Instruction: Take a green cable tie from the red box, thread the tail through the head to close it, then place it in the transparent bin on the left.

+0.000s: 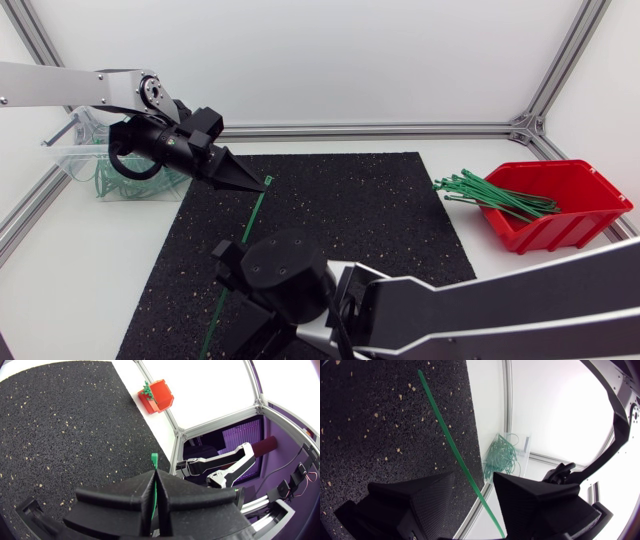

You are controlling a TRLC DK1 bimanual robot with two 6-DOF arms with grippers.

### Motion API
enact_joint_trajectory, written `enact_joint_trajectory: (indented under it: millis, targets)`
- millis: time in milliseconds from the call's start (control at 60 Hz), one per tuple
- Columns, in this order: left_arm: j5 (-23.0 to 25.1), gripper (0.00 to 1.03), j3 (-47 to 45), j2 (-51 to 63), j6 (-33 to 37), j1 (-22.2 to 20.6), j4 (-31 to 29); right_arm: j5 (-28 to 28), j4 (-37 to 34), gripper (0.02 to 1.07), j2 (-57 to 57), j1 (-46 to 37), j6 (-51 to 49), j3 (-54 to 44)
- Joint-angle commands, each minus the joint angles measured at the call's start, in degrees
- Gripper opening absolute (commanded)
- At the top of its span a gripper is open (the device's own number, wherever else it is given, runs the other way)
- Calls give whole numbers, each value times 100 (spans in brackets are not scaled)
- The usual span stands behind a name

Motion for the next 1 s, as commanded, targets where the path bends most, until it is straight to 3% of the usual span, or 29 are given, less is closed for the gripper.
enact_joint_trajectory:
  millis: [0, 117, 600, 683, 983]
  targets:
    - [-5, 3, 122, 112, 203, -16, -171, 18, 58, 59, 185, 140, -171, -110]
    - [-23, 3, 157, 165, 220, 10, -171, -52, 58, 44, 255, 228, -206, -83]
    - [-5, 3, 746, 586, 150, -104, -259, -351, 304, 43, 853, 351, -171, 22]
    - [-5, 3, 851, 701, 141, -104, -259, -430, 313, 36, 905, 351, -154, 49]
    - [-5, 3, 1150, 912, 80, -130, -312, -544, 445, 36, 1151, 386, -127, 128]
